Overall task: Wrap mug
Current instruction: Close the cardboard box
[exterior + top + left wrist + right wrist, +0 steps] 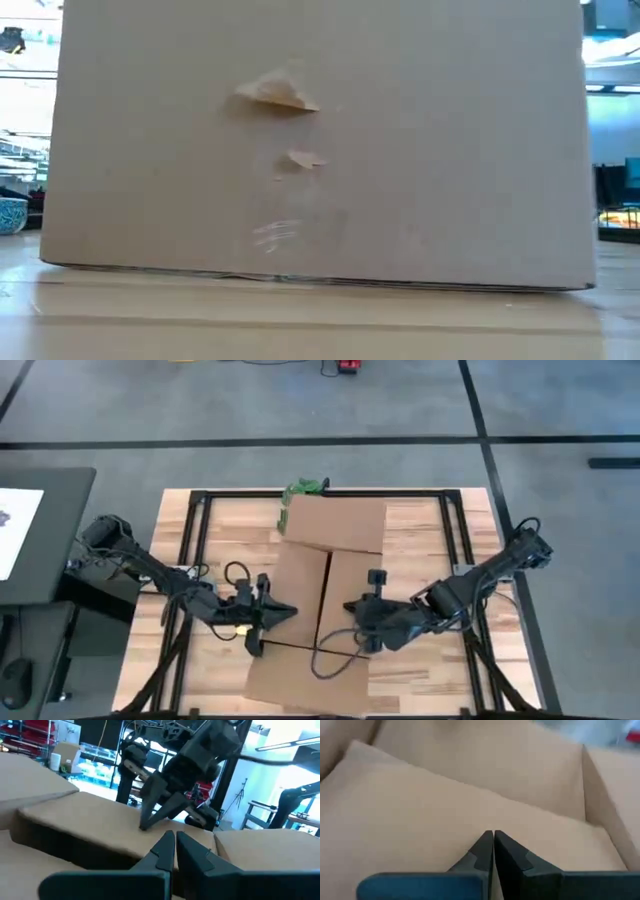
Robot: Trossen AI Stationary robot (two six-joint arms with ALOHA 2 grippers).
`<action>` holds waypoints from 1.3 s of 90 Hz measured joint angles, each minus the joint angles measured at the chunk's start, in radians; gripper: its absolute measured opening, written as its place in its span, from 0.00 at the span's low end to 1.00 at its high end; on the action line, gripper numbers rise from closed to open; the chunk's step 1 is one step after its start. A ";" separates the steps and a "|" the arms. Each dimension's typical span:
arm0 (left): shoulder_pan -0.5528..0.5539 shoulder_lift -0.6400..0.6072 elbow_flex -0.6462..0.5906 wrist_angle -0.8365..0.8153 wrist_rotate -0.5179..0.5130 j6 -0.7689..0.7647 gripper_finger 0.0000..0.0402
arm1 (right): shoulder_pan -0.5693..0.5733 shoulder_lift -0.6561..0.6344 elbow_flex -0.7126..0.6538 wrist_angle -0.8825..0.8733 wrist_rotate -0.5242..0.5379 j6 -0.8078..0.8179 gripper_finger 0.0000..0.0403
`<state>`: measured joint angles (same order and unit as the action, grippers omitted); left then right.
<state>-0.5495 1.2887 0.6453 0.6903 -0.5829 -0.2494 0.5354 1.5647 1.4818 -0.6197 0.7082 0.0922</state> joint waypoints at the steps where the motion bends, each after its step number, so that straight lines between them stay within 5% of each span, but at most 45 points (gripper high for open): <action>1: 0.000 0.000 0.000 0.000 0.001 0.000 0.00 | 0.000 -0.002 0.000 0.011 0.000 -0.005 0.01; 41: -0.058 -0.104 -0.007 -0.054 0.051 0.061 0.00 | -0.114 0.025 -0.056 0.223 -0.089 -0.083 0.01; 61: -0.153 -0.347 -0.011 -0.361 0.069 -0.003 0.00 | -0.113 0.026 -0.105 0.245 -0.085 -0.062 0.01; 81: -0.228 -0.537 -0.009 -0.725 0.037 -0.258 0.00 | -0.103 0.025 -0.106 0.269 -0.077 -0.078 0.01; 98: -0.267 -0.497 -0.008 -0.854 0.041 -0.421 0.00 | -0.080 0.020 -0.106 0.379 -0.019 -0.170 0.01; 117: -0.311 -0.364 0.020 -0.896 0.241 -0.493 0.00 | -0.074 -0.004 -0.106 0.545 -0.054 -0.295 0.01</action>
<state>-0.8608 0.9245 0.6655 -0.2061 -0.3420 -0.7425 0.4614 1.5611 1.3754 -0.0744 0.6544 -0.2032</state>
